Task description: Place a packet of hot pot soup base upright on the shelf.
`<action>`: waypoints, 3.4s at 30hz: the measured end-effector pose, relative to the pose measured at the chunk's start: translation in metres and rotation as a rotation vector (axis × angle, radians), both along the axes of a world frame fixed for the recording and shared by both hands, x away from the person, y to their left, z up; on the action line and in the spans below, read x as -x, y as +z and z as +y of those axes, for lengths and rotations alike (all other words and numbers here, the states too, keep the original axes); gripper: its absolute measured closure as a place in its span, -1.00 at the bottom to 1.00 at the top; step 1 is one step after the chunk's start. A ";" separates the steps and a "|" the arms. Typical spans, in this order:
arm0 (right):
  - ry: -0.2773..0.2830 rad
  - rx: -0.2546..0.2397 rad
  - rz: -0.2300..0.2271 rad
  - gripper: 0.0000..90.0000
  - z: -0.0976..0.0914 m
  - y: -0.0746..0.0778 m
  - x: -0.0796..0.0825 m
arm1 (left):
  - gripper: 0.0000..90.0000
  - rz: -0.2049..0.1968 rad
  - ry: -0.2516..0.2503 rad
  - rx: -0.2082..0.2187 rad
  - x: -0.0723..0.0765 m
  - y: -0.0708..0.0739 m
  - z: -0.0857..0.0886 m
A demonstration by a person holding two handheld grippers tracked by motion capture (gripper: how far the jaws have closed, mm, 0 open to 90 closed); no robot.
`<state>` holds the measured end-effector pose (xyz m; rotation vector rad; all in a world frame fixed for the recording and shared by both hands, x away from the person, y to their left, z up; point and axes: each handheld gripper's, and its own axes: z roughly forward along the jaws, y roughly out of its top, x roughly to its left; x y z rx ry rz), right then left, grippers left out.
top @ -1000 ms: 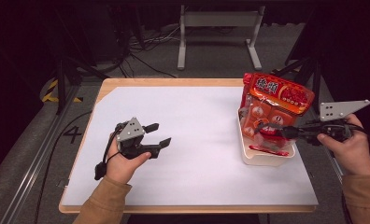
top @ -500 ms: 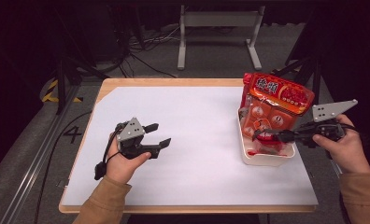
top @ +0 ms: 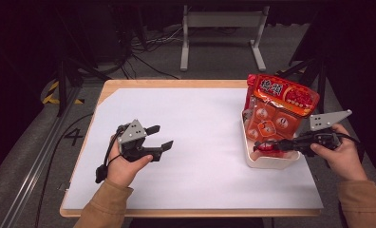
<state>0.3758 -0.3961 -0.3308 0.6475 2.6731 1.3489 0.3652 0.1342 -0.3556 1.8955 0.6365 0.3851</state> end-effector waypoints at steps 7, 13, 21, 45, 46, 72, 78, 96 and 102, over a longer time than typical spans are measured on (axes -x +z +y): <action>-0.035 0.038 0.000 0.53 0.000 -0.006 0.003 | -0.37 0.007 0.006 0.011 0.000 0.000 0.001; -0.087 0.005 -0.035 0.12 0.006 0.000 0.008 | -0.41 0.003 0.013 0.008 0.000 -0.001 0.002; -0.115 -0.024 -0.156 -0.21 0.027 0.017 0.018 | -0.47 -0.006 0.031 0.001 0.008 -0.002 0.012; -0.278 -0.169 -0.240 -0.44 0.102 0.015 0.040 | -0.54 0.010 0.090 0.015 0.030 -0.010 0.054; -0.281 -0.168 -0.240 -0.45 0.103 0.013 0.040 | -0.54 0.013 0.089 0.015 0.031 -0.010 0.054; -0.358 -0.224 -0.369 -0.46 0.138 -0.045 0.061 | -0.60 0.008 0.078 0.062 0.043 -0.044 0.061; -0.354 -0.204 -0.413 -0.46 0.148 -0.056 0.071 | -0.61 0.015 0.064 0.052 0.044 -0.052 0.059; -0.350 -0.157 -0.442 -0.48 0.176 -0.084 0.077 | -0.62 0.041 0.086 0.077 0.040 -0.065 0.065; -0.386 -0.155 -0.392 -0.49 0.175 -0.099 0.068 | -0.63 0.035 0.082 0.064 0.040 -0.066 0.064</action>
